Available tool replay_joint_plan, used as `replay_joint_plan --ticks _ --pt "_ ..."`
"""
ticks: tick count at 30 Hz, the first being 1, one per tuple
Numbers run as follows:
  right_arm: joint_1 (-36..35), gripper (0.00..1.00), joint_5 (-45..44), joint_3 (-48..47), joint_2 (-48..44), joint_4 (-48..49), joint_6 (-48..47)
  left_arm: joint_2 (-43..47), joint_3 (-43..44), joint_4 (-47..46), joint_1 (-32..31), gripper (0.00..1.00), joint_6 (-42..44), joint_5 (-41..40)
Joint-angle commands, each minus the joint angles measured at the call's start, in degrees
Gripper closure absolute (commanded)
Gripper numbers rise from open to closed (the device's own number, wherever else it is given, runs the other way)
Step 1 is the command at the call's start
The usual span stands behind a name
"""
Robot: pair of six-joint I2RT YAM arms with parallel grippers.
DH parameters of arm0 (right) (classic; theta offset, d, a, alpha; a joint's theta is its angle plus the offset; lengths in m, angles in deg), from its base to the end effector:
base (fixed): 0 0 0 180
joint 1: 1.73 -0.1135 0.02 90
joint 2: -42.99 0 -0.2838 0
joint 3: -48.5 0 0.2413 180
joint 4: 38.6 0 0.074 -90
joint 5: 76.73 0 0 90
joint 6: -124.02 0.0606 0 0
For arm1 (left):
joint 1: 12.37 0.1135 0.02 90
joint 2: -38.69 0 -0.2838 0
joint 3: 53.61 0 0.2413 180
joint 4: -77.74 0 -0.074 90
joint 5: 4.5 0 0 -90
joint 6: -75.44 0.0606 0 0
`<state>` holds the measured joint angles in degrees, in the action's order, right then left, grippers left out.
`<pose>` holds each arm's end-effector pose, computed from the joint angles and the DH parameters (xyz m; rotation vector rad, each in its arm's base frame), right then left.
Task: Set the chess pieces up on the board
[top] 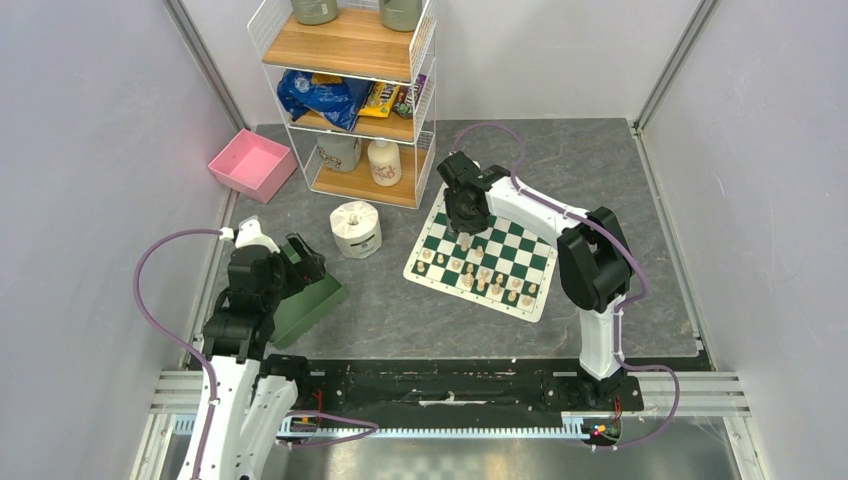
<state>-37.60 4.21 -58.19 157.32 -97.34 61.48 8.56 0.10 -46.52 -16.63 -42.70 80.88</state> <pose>0.3538 0.2441 0.2174 -0.1538 2.7030 0.1146 0.1095 -0.0033 0.2809 -0.4893 2.0834 -0.2469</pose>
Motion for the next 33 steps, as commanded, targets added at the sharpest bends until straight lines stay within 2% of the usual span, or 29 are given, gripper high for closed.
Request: replay_joint_plan --ticks 1,23,27,30,33 --pt "-0.15 0.52 -0.58 -1.42 1.27 0.85 0.28 -0.36 -0.02 -2.85 -0.06 0.01 1.59 1.14" --pt "-0.15 0.59 -1.61 -1.96 4.32 0.63 -0.59 -0.98 -0.1 -2.85 -0.07 0.02 1.59 0.92" --pt "-0.14 0.63 -1.49 -1.87 4.32 0.63 -0.66 -1.03 -0.11 -2.85 -0.08 0.02 1.58 0.97" --pt "-0.1 0.71 -1.22 -1.7 4.0 0.63 -0.67 -1.05 -0.11 -2.85 -0.06 0.02 1.53 0.98" --pt "-0.14 0.72 -1.2 -1.66 3.59 0.4 -0.82 -1.03 -0.11 -2.85 -0.07 0.02 1.6 0.97"
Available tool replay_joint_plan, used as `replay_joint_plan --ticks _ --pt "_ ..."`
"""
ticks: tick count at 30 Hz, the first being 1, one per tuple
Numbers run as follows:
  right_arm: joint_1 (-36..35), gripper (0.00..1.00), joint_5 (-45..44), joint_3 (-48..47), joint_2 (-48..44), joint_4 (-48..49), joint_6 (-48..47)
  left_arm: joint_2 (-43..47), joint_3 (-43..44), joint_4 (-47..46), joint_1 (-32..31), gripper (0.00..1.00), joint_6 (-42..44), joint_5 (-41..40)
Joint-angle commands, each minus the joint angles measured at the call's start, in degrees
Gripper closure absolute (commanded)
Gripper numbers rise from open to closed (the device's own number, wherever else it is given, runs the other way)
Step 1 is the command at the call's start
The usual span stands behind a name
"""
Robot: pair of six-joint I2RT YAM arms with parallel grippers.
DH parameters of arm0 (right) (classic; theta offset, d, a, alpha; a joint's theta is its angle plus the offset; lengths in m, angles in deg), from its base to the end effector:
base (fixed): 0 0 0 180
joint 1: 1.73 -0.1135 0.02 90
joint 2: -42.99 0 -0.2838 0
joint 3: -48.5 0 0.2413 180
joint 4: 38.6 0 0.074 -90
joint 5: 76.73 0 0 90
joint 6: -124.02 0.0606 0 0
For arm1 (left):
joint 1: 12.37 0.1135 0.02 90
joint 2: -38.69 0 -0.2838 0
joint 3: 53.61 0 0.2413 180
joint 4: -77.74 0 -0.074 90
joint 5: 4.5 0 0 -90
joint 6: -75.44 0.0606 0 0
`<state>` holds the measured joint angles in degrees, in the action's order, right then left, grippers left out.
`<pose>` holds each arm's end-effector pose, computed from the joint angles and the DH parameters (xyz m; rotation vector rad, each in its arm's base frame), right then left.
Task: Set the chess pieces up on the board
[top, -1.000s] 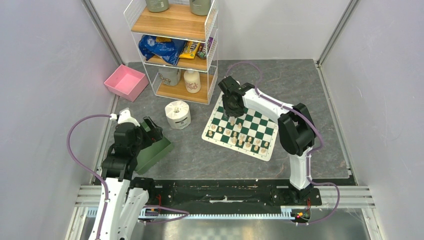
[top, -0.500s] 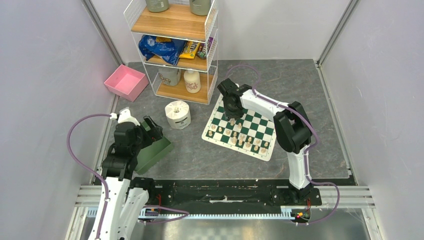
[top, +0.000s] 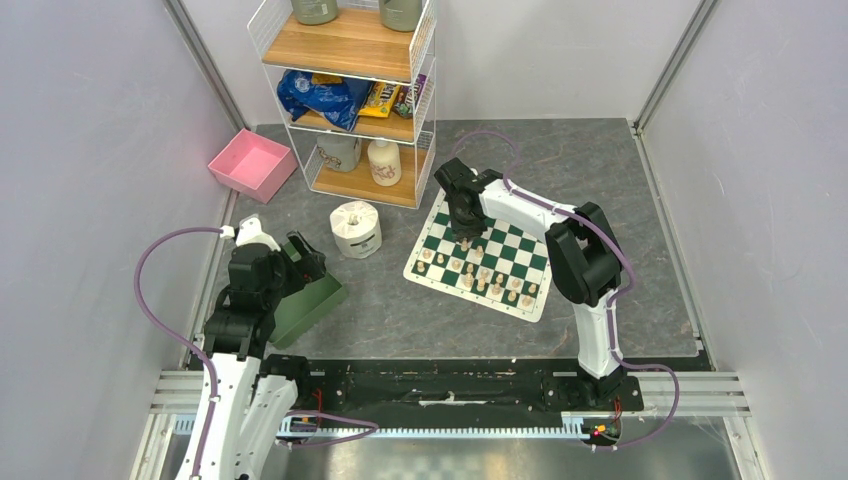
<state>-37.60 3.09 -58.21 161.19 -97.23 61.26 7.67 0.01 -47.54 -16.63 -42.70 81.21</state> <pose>0.3596 0.2468 0.1899 -0.1643 2.7494 0.0435 0.1134 -0.0039 0.2810 -0.4860 2.0843 -0.2531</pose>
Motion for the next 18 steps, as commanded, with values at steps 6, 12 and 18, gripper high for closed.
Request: replay_joint_plan --ticks 6,12,18 --pt "-0.12 0.81 0.12 -1.63 -0.83 -0.16 -1.11 -0.39 -0.02 -1.82 -0.07 0.01 1.55 0.8" --pt "-0.15 0.84 0.17 -2.31 -3.87 -1.18 -1.45 -0.6 -0.02 -1.82 -0.1 0.02 1.57 1.0" --pt "-0.95 0.84 0.12 -0.92 -10.08 -2.52 -1.26 -0.49 0.03 -1.82 -0.07 0.02 1.57 1.0"
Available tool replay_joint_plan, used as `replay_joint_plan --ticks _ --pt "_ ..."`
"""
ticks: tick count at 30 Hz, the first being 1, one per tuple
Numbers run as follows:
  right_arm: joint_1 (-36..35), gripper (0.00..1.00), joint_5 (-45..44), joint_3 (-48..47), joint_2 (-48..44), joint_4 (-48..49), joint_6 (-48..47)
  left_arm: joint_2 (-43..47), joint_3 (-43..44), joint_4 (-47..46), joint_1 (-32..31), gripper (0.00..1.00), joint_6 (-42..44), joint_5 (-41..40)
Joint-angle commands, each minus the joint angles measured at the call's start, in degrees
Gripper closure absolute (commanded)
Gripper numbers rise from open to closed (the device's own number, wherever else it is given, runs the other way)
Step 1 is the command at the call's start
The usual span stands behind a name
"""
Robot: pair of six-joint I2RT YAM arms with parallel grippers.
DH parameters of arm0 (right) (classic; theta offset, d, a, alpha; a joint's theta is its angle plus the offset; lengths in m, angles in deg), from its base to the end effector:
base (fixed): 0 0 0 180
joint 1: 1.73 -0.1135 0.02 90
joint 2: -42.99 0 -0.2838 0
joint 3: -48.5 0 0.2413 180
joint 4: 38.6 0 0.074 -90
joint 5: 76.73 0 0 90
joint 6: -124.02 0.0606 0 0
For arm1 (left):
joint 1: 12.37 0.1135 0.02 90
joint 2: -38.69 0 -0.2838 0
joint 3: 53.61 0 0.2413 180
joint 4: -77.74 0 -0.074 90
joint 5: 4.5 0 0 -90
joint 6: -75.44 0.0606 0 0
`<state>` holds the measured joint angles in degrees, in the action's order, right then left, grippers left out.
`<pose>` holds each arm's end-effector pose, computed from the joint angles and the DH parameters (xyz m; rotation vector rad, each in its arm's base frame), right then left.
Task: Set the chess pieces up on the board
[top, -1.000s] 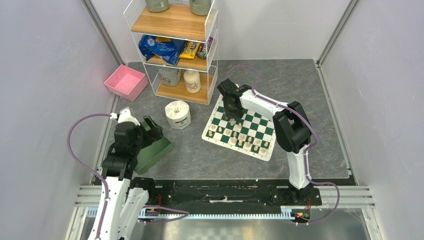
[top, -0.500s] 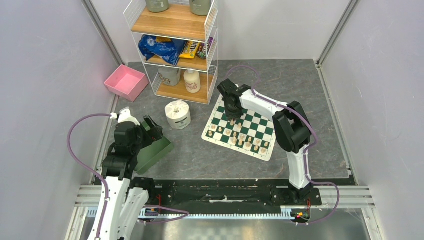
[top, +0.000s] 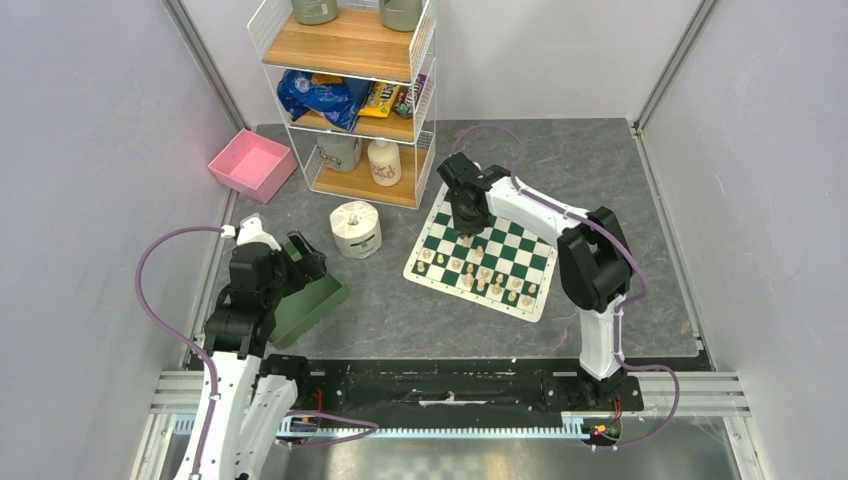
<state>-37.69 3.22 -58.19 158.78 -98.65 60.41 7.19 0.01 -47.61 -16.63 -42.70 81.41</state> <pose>0.3537 0.2435 0.2060 -0.1844 2.7345 0.0548 0.1149 -0.0042 0.2803 -0.4854 2.0921 -0.2548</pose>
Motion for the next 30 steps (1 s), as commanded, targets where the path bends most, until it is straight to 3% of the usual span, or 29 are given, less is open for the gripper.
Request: replay_joint_plan --ticks 1,12,30 --pt "-1.37 0.84 0.05 -0.44 -8.89 -1.07 -0.23 0.03 0.02 -1.75 -0.08 0.02 1.59 0.8" --pt "-8.96 0.84 -0.56 7.08 -14.36 -0.51 4.33 -0.06 0.02 -1.75 -0.06 0.02 1.63 0.83" --pt "-10.7 0.83 0.46 11.95 -10.32 3.7 6.17 -0.21 -0.02 -1.75 -0.06 0.02 1.58 0.56"
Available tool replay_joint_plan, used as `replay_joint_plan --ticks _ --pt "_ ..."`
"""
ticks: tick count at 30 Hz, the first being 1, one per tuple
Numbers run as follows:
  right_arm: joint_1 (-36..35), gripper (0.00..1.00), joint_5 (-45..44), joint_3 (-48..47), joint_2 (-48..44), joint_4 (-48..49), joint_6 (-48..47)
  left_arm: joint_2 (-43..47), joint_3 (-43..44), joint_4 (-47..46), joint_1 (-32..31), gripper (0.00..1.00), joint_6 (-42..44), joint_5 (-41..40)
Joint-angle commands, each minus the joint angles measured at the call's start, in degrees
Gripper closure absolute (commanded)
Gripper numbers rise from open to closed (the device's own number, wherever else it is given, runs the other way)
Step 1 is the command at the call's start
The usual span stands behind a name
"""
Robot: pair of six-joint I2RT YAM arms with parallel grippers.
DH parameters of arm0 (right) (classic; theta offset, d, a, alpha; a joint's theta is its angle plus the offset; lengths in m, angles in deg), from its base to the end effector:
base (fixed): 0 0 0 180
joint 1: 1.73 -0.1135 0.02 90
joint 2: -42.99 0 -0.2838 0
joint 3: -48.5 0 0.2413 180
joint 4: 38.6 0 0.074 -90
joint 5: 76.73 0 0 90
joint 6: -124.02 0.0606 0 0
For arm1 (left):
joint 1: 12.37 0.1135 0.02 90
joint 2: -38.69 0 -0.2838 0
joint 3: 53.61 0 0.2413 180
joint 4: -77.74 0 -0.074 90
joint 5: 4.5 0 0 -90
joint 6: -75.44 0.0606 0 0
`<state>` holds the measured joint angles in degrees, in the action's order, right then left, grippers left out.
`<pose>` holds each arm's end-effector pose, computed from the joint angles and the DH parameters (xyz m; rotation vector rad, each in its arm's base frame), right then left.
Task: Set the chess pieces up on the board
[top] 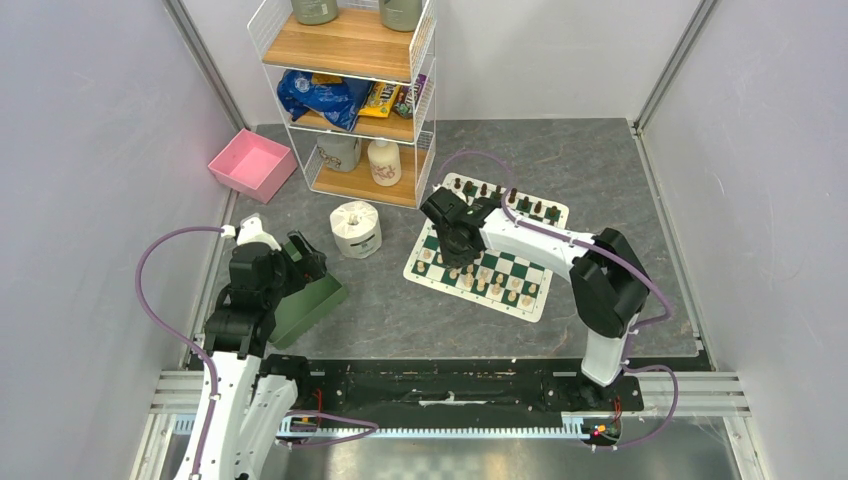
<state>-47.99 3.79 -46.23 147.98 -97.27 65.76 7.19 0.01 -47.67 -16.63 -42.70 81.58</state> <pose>0.2692 0.2669 0.2198 -0.3054 2.7329 0.1446 0.1150 -0.0044 0.2805 -0.4836 2.0919 -0.2582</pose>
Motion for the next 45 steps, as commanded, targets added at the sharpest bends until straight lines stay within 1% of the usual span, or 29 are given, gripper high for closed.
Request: replay_joint_plan --ticks 1,12,18,25,31,33,40,42,45 --pt "-0.41 0.83 -0.21 -0.06 0.98 2.35 0.86 -0.19 -0.02 -1.59 -0.06 0.02 1.55 0.31" --pt "-0.41 0.83 -0.95 -0.35 4.3 5.32 2.16 -0.69 0.07 -1.6 -0.06 0.02 1.62 0.36" --pt "-0.4 0.83 -3.29 0.34 4.8 5.51 2.06 -0.47 0.04 -1.62 -0.06 0.01 1.56 0.31" --pt "-0.41 0.78 -1.84 2.05 4.78 6.84 2.43 -0.5 0.06 -1.66 -0.06 0.02 1.52 0.33" --pt "-0.41 0.66 -0.55 2.12 2.87 6.92 2.66 -0.43 -0.02 -1.69 -0.1 0.01 1.58 0.35" --pt "-0.41 0.63 -0.46 1.45 1.49 6.47 2.5 -0.43 -0.02 -1.7 -0.1 0.02 1.53 0.39" --pt "0.08 0.5 -4.2 -0.74 -6.35 3.81 0.62 -0.53 0.11 -1.69 -0.06 0.02 1.56 0.44" --pt "1.38 0.47 -5.54 -0.3 -8.25 3.67 0.26 -0.46 0.05 -1.69 -0.06 0.02 1.54 0.45" --pt "6.02 0.43 -4.89 1.11 -8.82 3.46 0.26 -0.4 0.04 -1.69 -0.06 0.02 1.54 0.57"
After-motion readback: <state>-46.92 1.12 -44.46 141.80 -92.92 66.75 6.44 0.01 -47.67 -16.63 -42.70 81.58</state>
